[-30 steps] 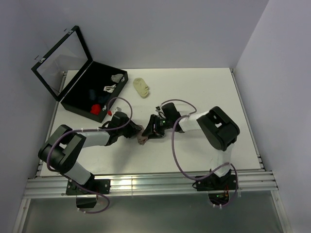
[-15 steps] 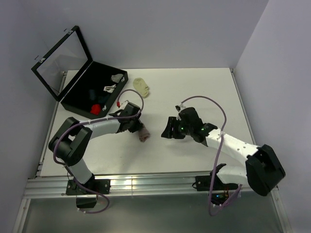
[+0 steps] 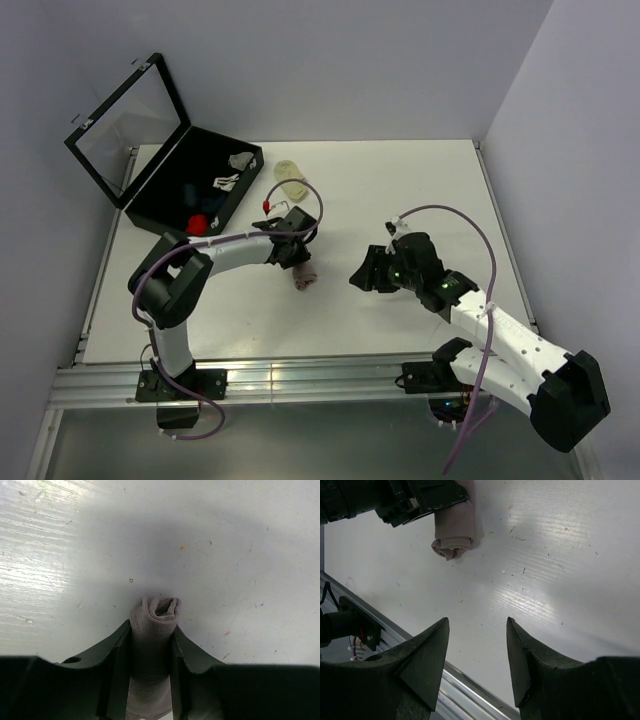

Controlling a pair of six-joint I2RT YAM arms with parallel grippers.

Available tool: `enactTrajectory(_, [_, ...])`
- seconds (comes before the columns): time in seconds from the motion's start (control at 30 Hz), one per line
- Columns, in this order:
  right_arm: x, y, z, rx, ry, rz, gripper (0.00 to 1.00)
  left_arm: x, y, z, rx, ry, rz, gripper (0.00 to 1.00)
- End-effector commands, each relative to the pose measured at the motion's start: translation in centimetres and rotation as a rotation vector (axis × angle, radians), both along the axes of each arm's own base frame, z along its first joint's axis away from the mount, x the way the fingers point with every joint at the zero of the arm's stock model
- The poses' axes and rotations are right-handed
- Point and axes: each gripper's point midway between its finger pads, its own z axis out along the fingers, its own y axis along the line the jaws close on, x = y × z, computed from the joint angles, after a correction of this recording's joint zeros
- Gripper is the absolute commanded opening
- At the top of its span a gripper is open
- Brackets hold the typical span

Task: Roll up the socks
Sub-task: Pick up the sock at the center of the board, then place the sock in the storage box.

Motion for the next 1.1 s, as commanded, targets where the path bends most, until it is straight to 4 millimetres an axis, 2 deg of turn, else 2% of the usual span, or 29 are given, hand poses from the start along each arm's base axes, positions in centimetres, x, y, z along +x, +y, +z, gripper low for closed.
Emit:
enactTrajectory(0.0, [-0.3,-0.7,0.4,-0.008,-0.033,-0.003,0.57,-8.3,6.4,-6.6,0.302,0.319,-0.047,0.12])
enactTrajectory(0.03, [-0.4,-0.9,0.6,-0.011,-0.035,-0.004,0.57,-7.7,6.3,-5.8,0.302,0.294,-0.041,0.06])
enactTrajectory(0.1, [-0.3,-0.9,1.2,-0.003,-0.049,0.003,0.57,-6.5,6.7,-3.7,0.328,0.232,-0.021,0.0])
enactTrajectory(0.17, [-0.3,-0.7,2.1,0.016,-0.069,0.011,0.57,-4.7,6.2,-0.6,0.311,0.146,-0.007,0.0])
enactTrajectory(0.2, [-0.3,-0.6,2.5,0.022,-0.08,0.015,0.57,-3.8,6.7,0.6,0.334,0.096,0.006,0.0])
enactTrajectory(0.27, [0.0,-0.4,3.6,0.039,-0.108,0.017,0.55,-1.8,6.9,4.3,0.317,0.005,0.036,0.0])
enactTrajectory(0.4, [0.6,-0.2,5.5,0.056,-0.177,0.026,0.53,2.5,9.5,10.7,0.314,-0.168,0.103,0.0])
enactTrajectory(0.43, [0.8,-0.2,6.0,0.063,-0.2,0.026,0.53,4.0,11.1,12.0,0.315,-0.203,0.145,0.0])
enactTrajectory(0.47, [0.9,-0.2,6.5,0.064,-0.222,0.027,0.53,5.2,11.9,13.9,0.304,-0.264,0.146,0.0])
enactTrajectory(0.5, [1.2,-0.3,6.9,0.063,-0.237,0.019,0.54,6.1,12.9,14.8,0.299,-0.291,0.164,0.0])
enactTrajectory(0.53, [1.3,-0.3,7.3,0.063,-0.253,0.014,0.55,7.3,15.2,15.6,0.293,-0.31,0.215,0.0])
enactTrajectory(0.6, [1.6,-0.5,8.0,0.063,-0.278,0.003,0.56,9.3,17.3,18.0,0.284,-0.39,0.234,0.01])
enactTrajectory(0.63, [1.7,-0.5,8.6,0.073,-0.299,-0.001,0.56,10.1,19.8,18.6,0.296,-0.41,0.283,0.0])
enactTrajectory(0.67, [1.9,-0.5,9.0,0.084,-0.318,-0.009,0.59,11.3,20.7,19.8,0.296,-0.467,0.288,0.0])
enactTrajectory(0.7, [2.0,-0.5,9.3,0.093,-0.332,-0.014,0.6,11.7,21.4,19.9,0.295,-0.48,0.293,0.0])
enactTrajectory(0.73, [2.1,-0.4,9.9,0.113,-0.36,-0.015,0.63,12.4,23.4,20.1,0.29,-0.489,0.323,0.0])
enactTrajectory(0.8, [2.4,-0.5,10.4,0.123,-0.384,-0.028,0.65,14.0,24.6,20.4,0.247,-0.518,0.324,0.0])
enactTrajectory(0.83, [2.6,-0.5,10.7,0.125,-0.402,-0.034,0.68,14.6,26.6,20.5,0.249,-0.527,0.361,0.0])
enactTrajectory(0.87, [2.8,-0.5,10.9,0.123,-0.411,-0.04,0.68,15.1,27.5,20.0,0.256,-0.524,0.366,0.0])
enactTrajectory(0.93, [3.2,-0.6,11.0,0.103,-0.417,-0.043,0.68,16.3,29.8,20.4,0.266,-0.572,0.412,0.0])
enactTrajectory(1.0, [3.6,-0.7,10.8,0.078,-0.414,-0.049,0.68,16.8,31.1,19.7,0.295,-0.591,0.427,0.0])
enactTrajectory(1.03, [3.9,-0.7,10.7,0.061,-0.408,-0.045,0.68,17.6,31.9,20.6,0.294,-0.645,0.448,0.0])
enactTrajectory(1.07, [4.2,-0.8,10.6,0.049,-0.405,-0.052,0.68,17.8,32.3,20.0,0.307,-0.643,0.448,0.0])
